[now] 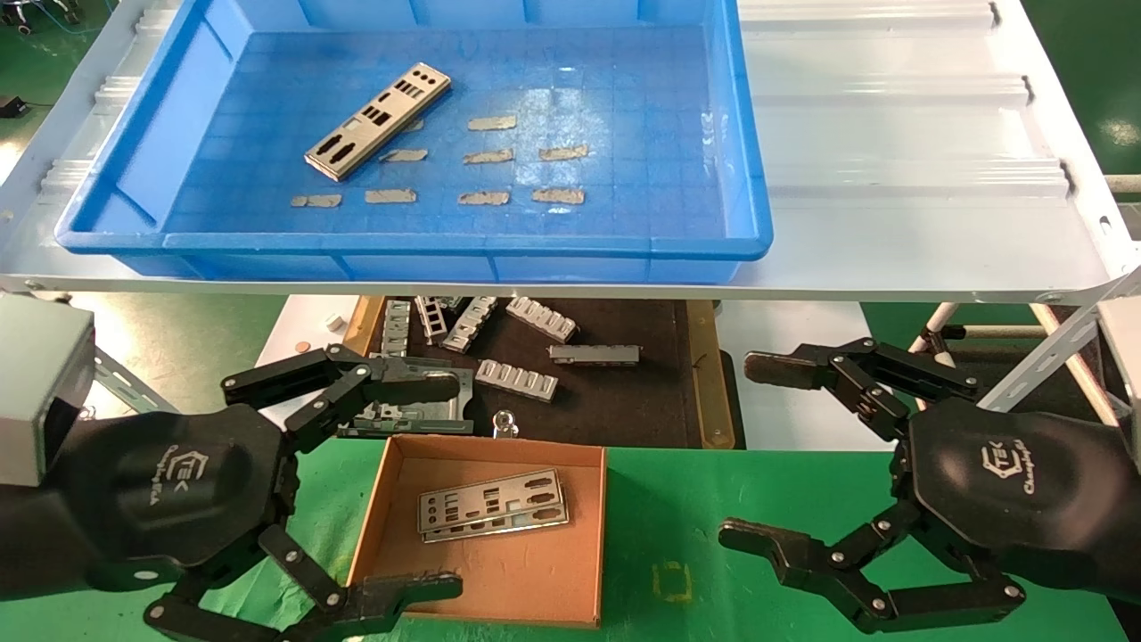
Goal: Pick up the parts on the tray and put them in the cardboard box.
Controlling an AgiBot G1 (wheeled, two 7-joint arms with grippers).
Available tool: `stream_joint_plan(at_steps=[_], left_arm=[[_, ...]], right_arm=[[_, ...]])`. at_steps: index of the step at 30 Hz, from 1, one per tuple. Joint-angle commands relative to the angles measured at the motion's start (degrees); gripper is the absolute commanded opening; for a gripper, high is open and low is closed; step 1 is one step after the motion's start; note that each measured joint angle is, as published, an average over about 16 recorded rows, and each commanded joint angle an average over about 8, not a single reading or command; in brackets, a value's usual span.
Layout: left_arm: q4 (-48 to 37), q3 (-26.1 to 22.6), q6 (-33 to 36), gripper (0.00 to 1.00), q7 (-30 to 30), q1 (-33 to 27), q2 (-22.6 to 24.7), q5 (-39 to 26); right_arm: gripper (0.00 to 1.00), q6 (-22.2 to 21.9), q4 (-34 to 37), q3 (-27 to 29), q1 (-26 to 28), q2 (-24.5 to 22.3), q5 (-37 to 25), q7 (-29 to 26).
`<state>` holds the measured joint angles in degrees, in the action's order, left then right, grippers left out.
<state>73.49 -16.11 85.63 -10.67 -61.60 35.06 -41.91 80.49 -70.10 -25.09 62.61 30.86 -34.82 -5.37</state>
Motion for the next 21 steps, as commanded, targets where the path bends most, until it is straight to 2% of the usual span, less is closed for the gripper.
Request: stream_joint_plan(at_steps=[1, 21], left_arm=[[0.0, 0.0, 0.0, 1.0, 0.0, 0.0, 0.0, 0.0], [0.0, 0.0, 0.0, 1.0, 0.0, 0.0, 0.0, 0.0]], right_arm=[[1.0, 0.0, 0.0, 0.0, 0.0, 0.0, 0.0, 0.0], [1.0, 0.0, 0.0, 0.0, 0.0, 0.0, 0.0, 0.0]])
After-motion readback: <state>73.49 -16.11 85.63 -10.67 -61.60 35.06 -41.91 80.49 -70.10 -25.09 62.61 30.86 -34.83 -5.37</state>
